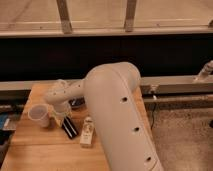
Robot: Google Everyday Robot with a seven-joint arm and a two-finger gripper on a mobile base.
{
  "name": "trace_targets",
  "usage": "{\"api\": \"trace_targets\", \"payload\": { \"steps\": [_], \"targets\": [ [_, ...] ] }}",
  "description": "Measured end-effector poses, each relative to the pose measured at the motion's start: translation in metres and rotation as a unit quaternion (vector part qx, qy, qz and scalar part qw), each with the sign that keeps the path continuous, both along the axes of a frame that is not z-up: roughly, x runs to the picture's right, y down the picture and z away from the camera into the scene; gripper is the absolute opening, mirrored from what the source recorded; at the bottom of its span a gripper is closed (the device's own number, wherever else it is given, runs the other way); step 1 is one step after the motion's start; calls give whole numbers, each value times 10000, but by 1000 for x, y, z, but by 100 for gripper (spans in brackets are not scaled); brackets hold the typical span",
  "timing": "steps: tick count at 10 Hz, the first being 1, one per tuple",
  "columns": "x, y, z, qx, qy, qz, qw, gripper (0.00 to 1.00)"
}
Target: Place the eraser on the white sponge
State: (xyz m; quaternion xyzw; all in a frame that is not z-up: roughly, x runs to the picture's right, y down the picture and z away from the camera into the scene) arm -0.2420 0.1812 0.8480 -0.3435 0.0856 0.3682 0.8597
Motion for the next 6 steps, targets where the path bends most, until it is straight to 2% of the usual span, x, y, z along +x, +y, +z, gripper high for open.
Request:
{"api": "trace_targets", "payload": {
  "steps": [2, 4, 5, 6],
  "targets": [
    [18, -35, -7, 175, 107, 262, 9994, 18],
    [42, -95, -25, 361, 212, 602, 9973, 18],
    [51, -117, -30, 422, 265, 727, 9961, 18],
    [70, -151, -34, 515, 390, 916, 9937, 18]
  ]
}}
